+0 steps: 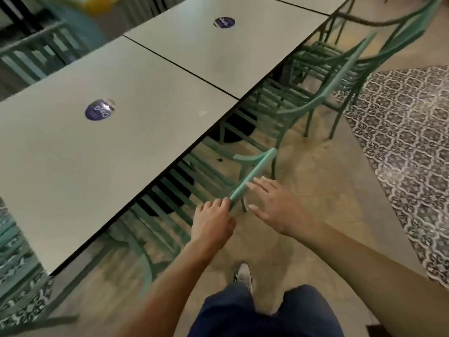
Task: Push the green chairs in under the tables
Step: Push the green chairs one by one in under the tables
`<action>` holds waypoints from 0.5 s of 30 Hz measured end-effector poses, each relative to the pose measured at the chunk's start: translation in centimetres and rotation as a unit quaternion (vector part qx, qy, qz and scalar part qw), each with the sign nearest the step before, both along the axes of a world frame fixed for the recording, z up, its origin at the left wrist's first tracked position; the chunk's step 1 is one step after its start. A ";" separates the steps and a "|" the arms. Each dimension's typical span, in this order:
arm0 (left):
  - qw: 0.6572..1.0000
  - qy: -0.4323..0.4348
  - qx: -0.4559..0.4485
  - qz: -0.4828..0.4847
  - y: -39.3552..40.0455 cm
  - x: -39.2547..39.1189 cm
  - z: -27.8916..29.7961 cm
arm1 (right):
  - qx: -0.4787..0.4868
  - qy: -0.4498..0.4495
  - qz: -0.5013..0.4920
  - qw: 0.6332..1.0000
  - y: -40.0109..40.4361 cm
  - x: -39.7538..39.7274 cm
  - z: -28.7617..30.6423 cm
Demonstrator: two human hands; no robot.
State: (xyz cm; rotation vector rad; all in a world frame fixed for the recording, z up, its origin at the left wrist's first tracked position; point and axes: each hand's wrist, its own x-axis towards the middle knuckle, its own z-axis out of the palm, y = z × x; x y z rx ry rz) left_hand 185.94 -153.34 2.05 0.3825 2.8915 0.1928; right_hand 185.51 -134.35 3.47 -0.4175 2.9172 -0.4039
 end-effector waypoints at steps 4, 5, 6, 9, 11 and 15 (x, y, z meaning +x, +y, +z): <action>0.997 -0.016 -0.020 0.073 0.6 -0.5 0.3 | 0.011 -0.005 0.109 0.994 1.2 -5.1 -0.5; 0.996 -0.025 -0.018 0.083 0.4 -0.7 0.4 | 0.010 0.000 0.121 0.993 1.3 -5.9 -0.8; 0.994 -0.025 -0.020 0.103 0.5 -1.0 0.3 | 0.014 -0.002 0.143 0.990 1.7 -7.1 -1.1; 0.979 -0.050 -0.034 0.196 0.8 0.8 -0.5 | 0.036 -0.025 0.206 0.978 2.9 -9.5 -2.5; 0.956 -0.058 -0.037 0.286 0.8 2.9 -0.9 | 0.067 -0.036 0.251 0.965 3.5 -10.5 -2.9; 0.924 -0.010 -0.045 0.380 0.2 5.5 -1.7 | 0.072 -0.021 0.273 0.959 3.6 -11.7 -3.4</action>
